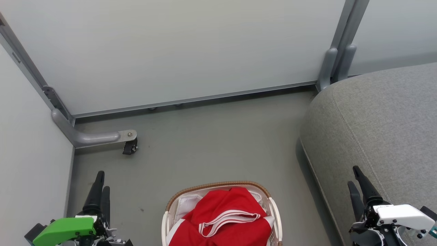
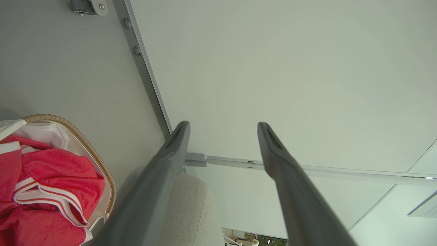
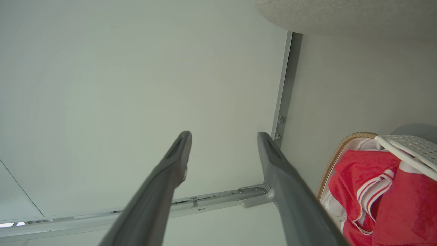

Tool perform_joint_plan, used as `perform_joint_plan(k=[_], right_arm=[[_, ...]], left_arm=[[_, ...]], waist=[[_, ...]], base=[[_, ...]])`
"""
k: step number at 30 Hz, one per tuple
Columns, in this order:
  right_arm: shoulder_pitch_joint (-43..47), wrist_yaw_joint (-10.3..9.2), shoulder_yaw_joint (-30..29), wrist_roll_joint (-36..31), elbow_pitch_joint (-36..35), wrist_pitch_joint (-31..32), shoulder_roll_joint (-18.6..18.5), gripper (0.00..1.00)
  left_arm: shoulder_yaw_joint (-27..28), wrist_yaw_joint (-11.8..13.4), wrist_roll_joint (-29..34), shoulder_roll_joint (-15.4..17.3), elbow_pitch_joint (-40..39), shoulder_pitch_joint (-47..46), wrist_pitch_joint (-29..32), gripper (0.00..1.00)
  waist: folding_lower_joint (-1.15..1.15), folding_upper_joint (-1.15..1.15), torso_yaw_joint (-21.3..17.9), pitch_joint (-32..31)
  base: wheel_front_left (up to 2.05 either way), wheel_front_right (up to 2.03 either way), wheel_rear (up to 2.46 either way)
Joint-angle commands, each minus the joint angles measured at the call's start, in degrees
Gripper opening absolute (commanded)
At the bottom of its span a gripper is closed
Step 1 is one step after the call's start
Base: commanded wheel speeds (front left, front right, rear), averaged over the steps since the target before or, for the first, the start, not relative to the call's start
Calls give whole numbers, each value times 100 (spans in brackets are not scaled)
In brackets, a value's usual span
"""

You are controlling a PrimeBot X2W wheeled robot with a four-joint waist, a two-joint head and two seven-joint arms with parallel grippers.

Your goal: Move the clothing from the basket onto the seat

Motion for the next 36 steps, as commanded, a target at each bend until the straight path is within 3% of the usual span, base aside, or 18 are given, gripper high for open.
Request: perform_joint_plan(k=[1,9,19,36], right_arm=[[-55,0,23,-75,-110,-82,-45,100],[-24,1,-1,-359,-167,-322,-60,100],[-67,1,-170,-1179,-322,-565,-74,100],[8,1,-103,-3282,-901,-927,-96,100]], left_arm=[[-85,-1,57,16,-116,-81,-74,100],[-338,-2,264,24,-225,-65,-315,100],[-491,-4,825,33,-484,-83,-556,100],[-768,28,2976,47,-956,-116,-916,100]], waist=[[0,0,2,1],[0,0,8,9],[0,0,23,23],[0,0,54,63]], base=[[0,0,0],[0,0,0],[0,0,0],[0,0,0]])
